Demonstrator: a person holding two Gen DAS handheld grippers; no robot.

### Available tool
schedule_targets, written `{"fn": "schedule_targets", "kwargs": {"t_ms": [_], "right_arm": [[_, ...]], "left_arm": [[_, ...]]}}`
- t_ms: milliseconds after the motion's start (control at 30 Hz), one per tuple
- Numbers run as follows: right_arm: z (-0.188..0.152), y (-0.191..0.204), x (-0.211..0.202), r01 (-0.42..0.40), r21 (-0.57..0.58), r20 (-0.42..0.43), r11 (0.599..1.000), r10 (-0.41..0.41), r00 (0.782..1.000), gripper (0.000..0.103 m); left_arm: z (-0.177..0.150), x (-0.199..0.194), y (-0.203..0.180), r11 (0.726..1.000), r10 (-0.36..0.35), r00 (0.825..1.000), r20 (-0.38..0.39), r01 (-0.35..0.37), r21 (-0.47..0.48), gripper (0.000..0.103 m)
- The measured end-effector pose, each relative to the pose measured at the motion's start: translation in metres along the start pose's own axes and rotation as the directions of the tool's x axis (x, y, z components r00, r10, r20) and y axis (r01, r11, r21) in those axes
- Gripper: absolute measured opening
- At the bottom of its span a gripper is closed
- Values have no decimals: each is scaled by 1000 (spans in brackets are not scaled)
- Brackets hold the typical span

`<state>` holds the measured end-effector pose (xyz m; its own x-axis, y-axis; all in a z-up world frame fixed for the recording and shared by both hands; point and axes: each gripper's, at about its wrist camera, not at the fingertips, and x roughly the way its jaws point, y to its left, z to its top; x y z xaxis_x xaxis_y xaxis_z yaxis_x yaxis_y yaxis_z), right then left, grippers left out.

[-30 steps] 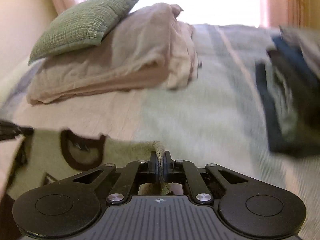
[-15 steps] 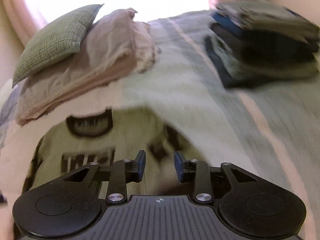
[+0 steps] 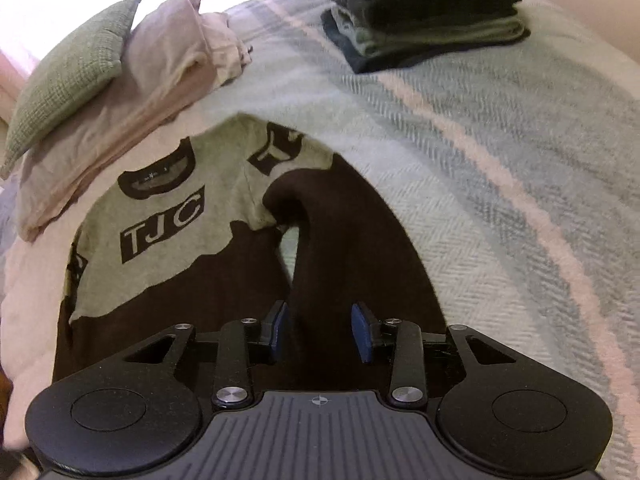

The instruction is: Fold large clothes

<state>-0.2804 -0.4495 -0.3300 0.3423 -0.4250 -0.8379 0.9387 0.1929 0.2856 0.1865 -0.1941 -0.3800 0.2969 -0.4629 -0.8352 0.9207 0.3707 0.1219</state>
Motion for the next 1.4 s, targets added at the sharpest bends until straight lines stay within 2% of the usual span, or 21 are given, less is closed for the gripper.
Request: {"fn": "schedule_targets", "kwargs": {"t_ms": [100, 167, 233, 300, 400, 467, 500, 567, 667, 767, 900, 933, 967, 1000, 1033, 1100, 1200, 1267, 1333, 1400], "right_arm": [[-9, 0, -10, 10, 12, 17, 1000, -11, 1000, 33], [-16, -2, -14, 16, 29, 23, 999, -17, 1000, 33], [-25, -4, -17, 25, 44, 20, 999, -26, 999, 33], [-35, -8, -21, 38, 52, 14, 998, -38, 999, 33], [-51, -21, -33, 68, 79, -2, 995, -68, 998, 33], [-62, -37, -46, 93, 115, -14, 989, -92, 996, 33], [-69, -48, -54, 99, 146, -21, 984, -97, 995, 34], [-83, -70, -69, 102, 220, -34, 970, -97, 995, 42], [-109, -99, -84, 84, 348, -55, 934, -69, 996, 49], [-137, -121, -82, 26, 473, -97, 880, 22, 995, 50], [-157, -135, -50, -74, 566, -97, 821, 156, 983, 49], [-155, -137, -45, -110, 570, -76, 814, 185, 980, 39], [-148, -137, -42, -150, 554, -58, 819, 217, 974, 5], [-137, -137, -42, -160, 523, -71, 837, 230, 971, 5], [-121, -137, -48, -176, 455, -77, 873, 235, 969, 5], [-83, -143, -73, -202, 312, -45, 928, 227, 973, 5], [-13, -166, -123, -194, 77, 28, 978, 192, 981, 5], [37, -183, -153, -129, -123, 78, 984, 139, 987, 5], [79, -201, -166, -40, -240, 129, 970, 73, 989, 5], [113, -219, -162, 30, -301, 157, 953, 18, 987, 5]], "left_arm": [[28, -9, 74, 982, 151, 986, 64, -143, -123, 5], [41, 0, 119, 958, 216, 975, 50, -201, -203, 5], [50, 21, 151, 941, 235, 972, 21, -222, -257, 7], [57, 51, 170, 939, 215, 976, -18, -212, -269, 10], [67, 100, 173, 929, 236, 962, -135, -264, -259, 14], [59, 109, 173, 908, 251, 952, -178, -295, -299, 17], [54, 107, 174, 894, 241, 952, -187, -293, -338, 21], [41, 92, 173, 873, 207, 961, -185, -267, -408, 22], [23, 60, 154, 863, 148, 972, -182, -217, -457, 26], [7, 30, 117, 856, 44, 983, -181, -130, -500, 26], [-2, 19, 49, 862, -87, 981, -171, -12, -507, 26], [-1, 20, 32, 865, -116, 978, -171, 15, -501, 26], [0, 18, 12, 872, -133, 976, -170, 34, -488, 26], [2, 17, -4, 876, -145, 976, -165, 49, -480, 26], [5, 14, -19, 878, -162, 974, -159, 68, -474, 26], [9, 5, -42, 887, -161, 976, -143, 79, -456, 26], [13, -12, -70, 903, -142, 982, -126, 76, -422, 26], [12, -23, -83, 901, -136, 983, -120, 73, -427, 26], [10, -32, -95, 896, -125, 986, -113, 63, -439, 26], [7, -42, -107, 887, -125, 987, -105, 64, -456, 26]]}}
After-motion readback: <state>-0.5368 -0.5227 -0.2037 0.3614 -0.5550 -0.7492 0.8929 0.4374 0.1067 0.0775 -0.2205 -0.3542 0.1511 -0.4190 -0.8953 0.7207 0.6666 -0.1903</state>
